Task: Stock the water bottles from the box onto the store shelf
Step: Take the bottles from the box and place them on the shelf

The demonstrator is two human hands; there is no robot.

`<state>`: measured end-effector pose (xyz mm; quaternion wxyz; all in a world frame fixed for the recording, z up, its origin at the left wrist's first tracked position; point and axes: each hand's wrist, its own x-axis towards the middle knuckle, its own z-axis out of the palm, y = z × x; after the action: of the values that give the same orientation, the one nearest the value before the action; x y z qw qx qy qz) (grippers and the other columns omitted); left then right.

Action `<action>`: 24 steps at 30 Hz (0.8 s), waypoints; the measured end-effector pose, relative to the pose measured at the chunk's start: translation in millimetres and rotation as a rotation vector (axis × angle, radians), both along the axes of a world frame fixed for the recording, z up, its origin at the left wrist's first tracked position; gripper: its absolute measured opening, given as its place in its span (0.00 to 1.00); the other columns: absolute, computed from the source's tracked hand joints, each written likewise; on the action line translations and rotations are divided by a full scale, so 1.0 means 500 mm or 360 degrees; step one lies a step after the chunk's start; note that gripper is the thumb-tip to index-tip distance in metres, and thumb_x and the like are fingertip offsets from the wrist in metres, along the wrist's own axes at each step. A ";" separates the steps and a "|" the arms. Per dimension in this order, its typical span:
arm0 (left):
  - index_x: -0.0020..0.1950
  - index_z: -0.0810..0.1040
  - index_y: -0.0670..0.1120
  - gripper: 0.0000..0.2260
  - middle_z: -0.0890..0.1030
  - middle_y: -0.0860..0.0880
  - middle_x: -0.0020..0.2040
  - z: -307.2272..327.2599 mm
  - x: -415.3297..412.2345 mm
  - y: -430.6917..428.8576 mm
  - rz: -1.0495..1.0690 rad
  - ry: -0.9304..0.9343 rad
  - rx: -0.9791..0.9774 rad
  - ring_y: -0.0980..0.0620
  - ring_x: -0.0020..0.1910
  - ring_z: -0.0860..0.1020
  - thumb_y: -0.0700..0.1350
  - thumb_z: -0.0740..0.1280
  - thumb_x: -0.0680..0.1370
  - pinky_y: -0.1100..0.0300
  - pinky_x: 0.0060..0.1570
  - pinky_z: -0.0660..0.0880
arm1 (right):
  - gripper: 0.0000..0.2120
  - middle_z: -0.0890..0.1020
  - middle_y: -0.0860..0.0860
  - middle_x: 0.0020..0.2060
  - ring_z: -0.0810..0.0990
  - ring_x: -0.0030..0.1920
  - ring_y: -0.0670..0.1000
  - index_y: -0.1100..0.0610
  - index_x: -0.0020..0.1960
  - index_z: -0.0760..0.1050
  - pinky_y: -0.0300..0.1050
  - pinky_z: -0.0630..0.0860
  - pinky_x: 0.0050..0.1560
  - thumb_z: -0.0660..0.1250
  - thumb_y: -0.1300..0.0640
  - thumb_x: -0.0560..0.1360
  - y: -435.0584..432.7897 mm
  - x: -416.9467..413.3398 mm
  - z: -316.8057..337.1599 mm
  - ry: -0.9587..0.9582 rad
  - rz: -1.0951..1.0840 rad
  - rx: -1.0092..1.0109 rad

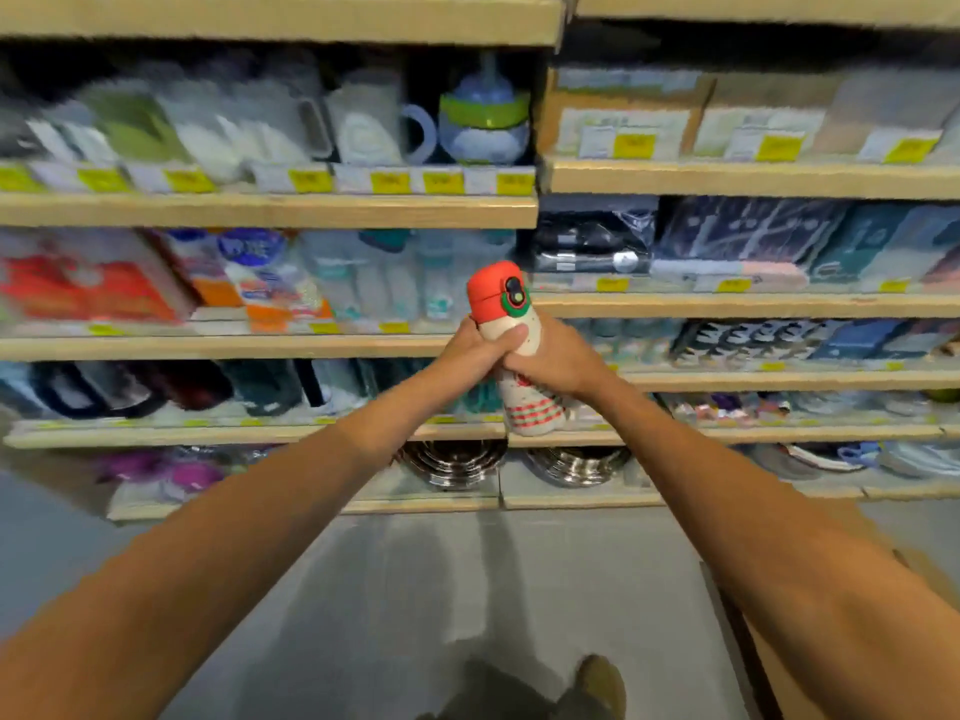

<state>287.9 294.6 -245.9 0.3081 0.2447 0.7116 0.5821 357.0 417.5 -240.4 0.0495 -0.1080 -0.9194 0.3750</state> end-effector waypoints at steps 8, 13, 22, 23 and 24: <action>0.67 0.70 0.43 0.25 0.80 0.45 0.61 0.152 -0.184 -0.301 0.0387 0.0337 0.0141 0.51 0.57 0.80 0.50 0.71 0.74 0.62 0.55 0.77 | 0.18 0.83 0.50 0.45 0.82 0.44 0.49 0.48 0.53 0.76 0.54 0.80 0.44 0.67 0.43 0.65 -0.272 -0.256 0.128 0.0326 0.0291 0.0114; 0.63 0.71 0.42 0.25 0.82 0.48 0.54 0.247 -0.309 -0.441 0.0637 0.0463 0.0212 0.55 0.50 0.81 0.50 0.73 0.71 0.65 0.47 0.77 | 0.14 0.83 0.46 0.46 0.80 0.45 0.43 0.46 0.56 0.76 0.45 0.78 0.45 0.68 0.51 0.70 -0.423 -0.382 0.247 0.0604 0.0499 0.0157; 0.62 0.65 0.44 0.23 0.77 0.47 0.55 0.511 -0.531 -0.647 0.1034 0.0766 0.0316 0.52 0.51 0.77 0.49 0.72 0.73 0.61 0.49 0.75 | 0.15 0.84 0.51 0.48 0.83 0.48 0.50 0.52 0.52 0.79 0.54 0.79 0.52 0.63 0.46 0.70 -0.640 -0.680 0.479 0.0937 0.0668 -0.0020; 0.61 0.65 0.45 0.24 0.77 0.46 0.57 0.528 -0.556 -0.672 0.1056 0.0784 0.0331 0.51 0.52 0.78 0.50 0.72 0.73 0.59 0.50 0.76 | 0.16 0.84 0.52 0.47 0.83 0.49 0.52 0.53 0.53 0.79 0.56 0.78 0.51 0.63 0.46 0.70 -0.662 -0.711 0.503 0.0960 0.0713 0.0042; 0.62 0.65 0.44 0.26 0.78 0.45 0.58 0.551 -0.584 -0.701 0.1077 0.0811 0.0352 0.50 0.53 0.78 0.52 0.73 0.71 0.56 0.53 0.76 | 0.16 0.85 0.51 0.47 0.83 0.49 0.52 0.53 0.54 0.79 0.57 0.78 0.50 0.63 0.47 0.70 -0.690 -0.743 0.533 0.0972 0.0763 0.0092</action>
<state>-4.0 -56.1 29.4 -0.1134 0.1652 0.7384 0.6439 -14.4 72.3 26.0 0.2350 0.2280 -0.8716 0.3648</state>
